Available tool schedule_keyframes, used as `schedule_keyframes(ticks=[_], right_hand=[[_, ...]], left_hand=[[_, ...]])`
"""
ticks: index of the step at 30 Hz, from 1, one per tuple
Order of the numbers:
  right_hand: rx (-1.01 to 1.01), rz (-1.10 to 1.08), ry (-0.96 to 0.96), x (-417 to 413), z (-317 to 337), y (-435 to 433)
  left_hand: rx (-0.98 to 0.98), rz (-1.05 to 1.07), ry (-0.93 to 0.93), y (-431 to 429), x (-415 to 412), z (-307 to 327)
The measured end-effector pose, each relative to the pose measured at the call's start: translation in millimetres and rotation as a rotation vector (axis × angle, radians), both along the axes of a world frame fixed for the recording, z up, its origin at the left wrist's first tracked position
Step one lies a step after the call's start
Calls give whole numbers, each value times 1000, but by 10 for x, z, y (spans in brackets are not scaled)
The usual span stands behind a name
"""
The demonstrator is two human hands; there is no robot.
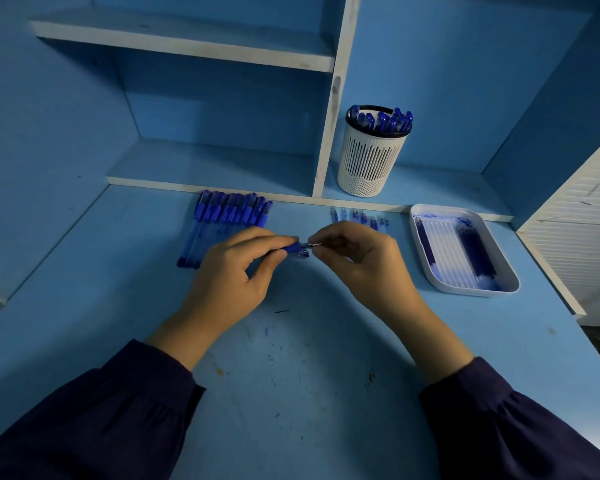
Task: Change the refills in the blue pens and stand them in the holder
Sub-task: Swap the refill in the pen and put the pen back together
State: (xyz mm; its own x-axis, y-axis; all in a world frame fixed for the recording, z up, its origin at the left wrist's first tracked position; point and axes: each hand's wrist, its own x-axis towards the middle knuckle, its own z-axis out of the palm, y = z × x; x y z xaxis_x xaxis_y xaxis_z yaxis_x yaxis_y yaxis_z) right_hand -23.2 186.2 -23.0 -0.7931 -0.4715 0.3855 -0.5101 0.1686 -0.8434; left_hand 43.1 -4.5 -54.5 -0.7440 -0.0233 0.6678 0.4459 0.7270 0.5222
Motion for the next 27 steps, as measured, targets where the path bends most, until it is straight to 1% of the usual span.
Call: schedule_keyframes(ticks=[8, 9, 13, 18, 21, 23, 26, 27], right_hand=[[152, -74, 145, 20, -2, -3], [156, -72, 132, 20, 0, 3], [24, 52, -75, 30, 34, 31], [85, 71, -102, 5, 42, 63], [-13, 115, -203, 12, 55, 79], [-5, 120, -190, 21, 57, 73], [98, 74, -124, 6, 30, 74], [106, 69, -126, -1, 23, 75]], left_hand=[[-37, -13, -5, 27, 14, 26], [-45, -16, -3, 33, 15, 29], [-32, -14, -5, 27, 17, 25], [-38, -22, 0, 20, 26, 29], [-33, -27, -11, 27, 26, 29], [-28, -29, -11, 28, 31, 30], [-30, -26, -12, 28, 34, 40], [-31, -26, -12, 28, 34, 42]])
